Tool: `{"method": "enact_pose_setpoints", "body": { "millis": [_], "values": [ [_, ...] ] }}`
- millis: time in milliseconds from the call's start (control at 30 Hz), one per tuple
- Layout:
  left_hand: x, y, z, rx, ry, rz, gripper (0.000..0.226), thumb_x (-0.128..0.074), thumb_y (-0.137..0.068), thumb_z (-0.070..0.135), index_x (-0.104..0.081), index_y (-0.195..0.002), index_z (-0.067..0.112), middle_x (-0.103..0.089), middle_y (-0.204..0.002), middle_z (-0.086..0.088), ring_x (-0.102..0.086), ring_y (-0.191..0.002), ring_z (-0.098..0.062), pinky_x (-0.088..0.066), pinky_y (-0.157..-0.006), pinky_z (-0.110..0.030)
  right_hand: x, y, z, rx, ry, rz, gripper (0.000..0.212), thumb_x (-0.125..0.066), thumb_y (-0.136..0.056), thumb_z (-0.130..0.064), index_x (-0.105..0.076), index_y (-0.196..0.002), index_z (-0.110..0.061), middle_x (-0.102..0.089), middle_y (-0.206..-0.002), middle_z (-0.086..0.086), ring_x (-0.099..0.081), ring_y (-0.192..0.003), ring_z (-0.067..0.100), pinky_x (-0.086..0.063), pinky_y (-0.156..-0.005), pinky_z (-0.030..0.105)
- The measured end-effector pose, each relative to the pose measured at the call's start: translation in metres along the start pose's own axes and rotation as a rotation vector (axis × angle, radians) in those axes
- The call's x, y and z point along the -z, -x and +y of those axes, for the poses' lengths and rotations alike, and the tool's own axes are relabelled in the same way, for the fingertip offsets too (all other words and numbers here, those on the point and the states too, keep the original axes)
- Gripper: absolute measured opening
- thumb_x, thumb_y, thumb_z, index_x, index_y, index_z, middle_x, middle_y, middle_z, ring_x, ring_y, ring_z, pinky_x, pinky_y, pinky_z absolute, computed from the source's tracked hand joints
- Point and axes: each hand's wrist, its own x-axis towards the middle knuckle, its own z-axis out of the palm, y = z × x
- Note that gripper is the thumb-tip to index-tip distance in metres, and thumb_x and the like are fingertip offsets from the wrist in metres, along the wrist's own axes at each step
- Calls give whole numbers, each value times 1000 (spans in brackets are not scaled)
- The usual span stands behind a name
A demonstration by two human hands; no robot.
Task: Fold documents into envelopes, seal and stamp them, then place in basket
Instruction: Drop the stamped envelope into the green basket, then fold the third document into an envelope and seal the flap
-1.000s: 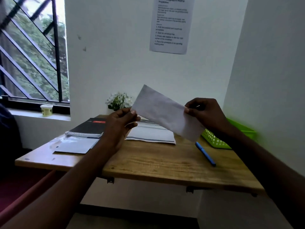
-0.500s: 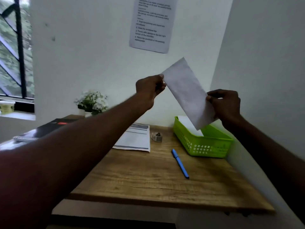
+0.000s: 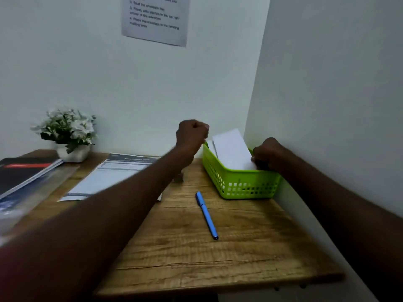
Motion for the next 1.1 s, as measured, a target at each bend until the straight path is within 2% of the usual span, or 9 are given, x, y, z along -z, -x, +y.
{"method": "enact_pose_setpoints", "body": {
  "millis": [133, 233, 400, 533, 633, 767, 867, 967, 1100],
  "values": [
    [-14, 24, -27, -75, -198, 41, 11, -69, -89, 26, -73, -92, 16, -73, -94, 4, -69, -98, -20, -52, -86, -28, 1, 5, -2, 98, 345, -80, 21, -68, -88, 3, -51, -80, -5, -62, -85, 15, -57, -57, 18, -36, -32, 14],
    [-18, 32, -35, -49, -354, -55, 35, -67, -96, 36, -65, -120, 10, -66, -114, -3, -59, -109, -20, -42, -84, -26, -2, 6, -7, 166, 515, -195, 20, -72, -91, -11, -56, -82, -4, -59, -73, 11, -53, -56, 18, -38, -44, 22],
    [-20, 39, -44, -4, -389, -169, 41, -55, -102, 35, -44, -67, 18, -46, -68, 2, -46, -69, -16, -28, -54, -30, -4, 2, -7, 187, 521, -336, 45, -66, -98, -12, -46, -58, -8, -42, -32, -5, -40, -31, 7, -31, -38, 19],
    [-20, 41, -42, 3, -366, -154, 38, -56, -98, 31, -48, -65, 15, -50, -66, 0, -47, -63, -13, -30, -54, -30, -5, 10, -13, 202, 612, -357, 44, -69, -98, -19, -49, -60, -11, -47, -35, -7, -41, -50, 12, -32, -38, 17],
    [-19, 42, -41, -10, -361, -160, 31, -56, -97, 31, -58, -76, 9, -56, -70, -2, -51, -65, -13, -34, -55, -29, -10, 5, -11, 166, 531, -361, 37, -65, -98, -12, -56, -63, -6, -57, -46, -4, -51, -42, 7, -34, -36, 16],
    [-19, 42, -43, -22, -380, -145, 36, -56, -100, 36, -60, -76, 9, -60, -73, -2, -56, -76, -20, -38, -60, -30, -26, 6, -12, 190, 670, -238, 31, -72, -94, -39, -62, -92, -9, -65, -98, 9, -61, -84, 21, -42, -59, 27],
    [-19, 37, -45, -28, -387, -33, 40, -53, -102, 43, -64, -104, 5, -70, -102, -11, -63, -102, -29, -49, -85, -37, -29, 16, -15, 282, 674, -29, 41, -70, -92, -36, -60, -119, -7, -61, -128, 20, -60, -116, 37, -49, -85, 35],
    [-6, 33, -34, -75, -390, 99, 29, -59, -100, 33, -60, -111, 5, -70, -110, -10, -63, -109, -30, -48, -89, -37, -28, 35, -29, 432, 507, 248, 28, -69, -83, -22, -67, -108, -11, -66, -117, 18, -63, -109, 42, -47, -79, 36],
    [40, 35, -15, -218, -448, 231, 18, -63, -96, 31, -61, -92, 14, -71, -94, -2, -66, -94, -27, -45, -76, -34, -45, 84, -54, 551, 148, 322, 15, -68, -82, -34, -76, -86, -22, -76, -90, 3, -70, -90, 33, -54, -76, 35]
  ]
}}
